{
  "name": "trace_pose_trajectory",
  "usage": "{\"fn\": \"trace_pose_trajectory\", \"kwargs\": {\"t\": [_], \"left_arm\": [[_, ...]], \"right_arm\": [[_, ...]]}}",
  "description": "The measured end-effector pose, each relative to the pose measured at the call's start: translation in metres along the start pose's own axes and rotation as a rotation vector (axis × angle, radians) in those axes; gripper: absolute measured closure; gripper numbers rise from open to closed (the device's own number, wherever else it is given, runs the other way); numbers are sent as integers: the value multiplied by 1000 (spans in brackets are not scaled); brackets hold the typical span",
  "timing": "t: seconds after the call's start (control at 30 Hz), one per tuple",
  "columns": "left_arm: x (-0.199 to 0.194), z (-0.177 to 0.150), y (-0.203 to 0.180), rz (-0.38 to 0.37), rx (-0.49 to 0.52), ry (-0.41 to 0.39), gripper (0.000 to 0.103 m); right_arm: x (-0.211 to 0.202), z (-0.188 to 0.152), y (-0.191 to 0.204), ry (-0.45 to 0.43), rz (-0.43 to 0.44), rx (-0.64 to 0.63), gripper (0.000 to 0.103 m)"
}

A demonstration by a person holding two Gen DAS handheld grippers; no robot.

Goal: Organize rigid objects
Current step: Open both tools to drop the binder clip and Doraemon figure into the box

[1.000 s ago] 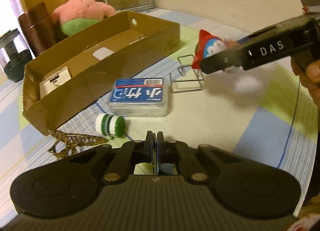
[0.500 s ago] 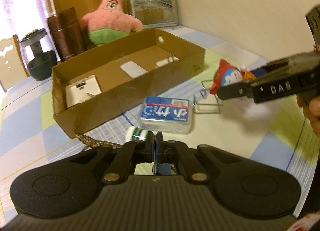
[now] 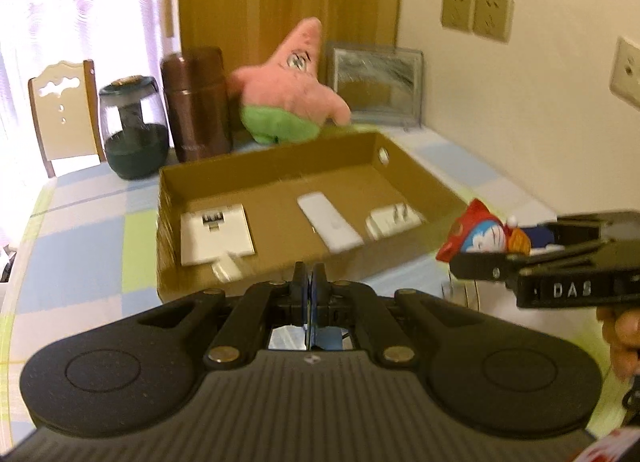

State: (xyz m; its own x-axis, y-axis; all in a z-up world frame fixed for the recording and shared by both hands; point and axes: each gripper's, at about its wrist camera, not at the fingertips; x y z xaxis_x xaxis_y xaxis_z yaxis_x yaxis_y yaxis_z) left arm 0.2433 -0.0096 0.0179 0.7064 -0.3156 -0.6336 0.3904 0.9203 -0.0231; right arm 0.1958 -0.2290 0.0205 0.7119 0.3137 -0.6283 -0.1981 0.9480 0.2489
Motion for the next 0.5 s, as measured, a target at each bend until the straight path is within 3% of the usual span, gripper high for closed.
{"fn": "trace_pose_trajectory", "kwargs": {"t": [0.5], "left_arm": [[56,45,27,48,-87,-39,103]], "right_arm": [[35,54,-32,-56,-73,66,44]]}}
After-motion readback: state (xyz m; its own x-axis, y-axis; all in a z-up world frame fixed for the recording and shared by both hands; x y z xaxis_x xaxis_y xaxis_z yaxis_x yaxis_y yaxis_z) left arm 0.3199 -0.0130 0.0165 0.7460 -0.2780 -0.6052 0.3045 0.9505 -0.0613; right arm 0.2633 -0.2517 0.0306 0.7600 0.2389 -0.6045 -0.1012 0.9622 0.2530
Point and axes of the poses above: each gripper's, at about its wrist camera, not at the fingertips, and x roughly the way its jaws point, y to its left, z to its top, and after that the axes turned 3 degrees about y, right-handed
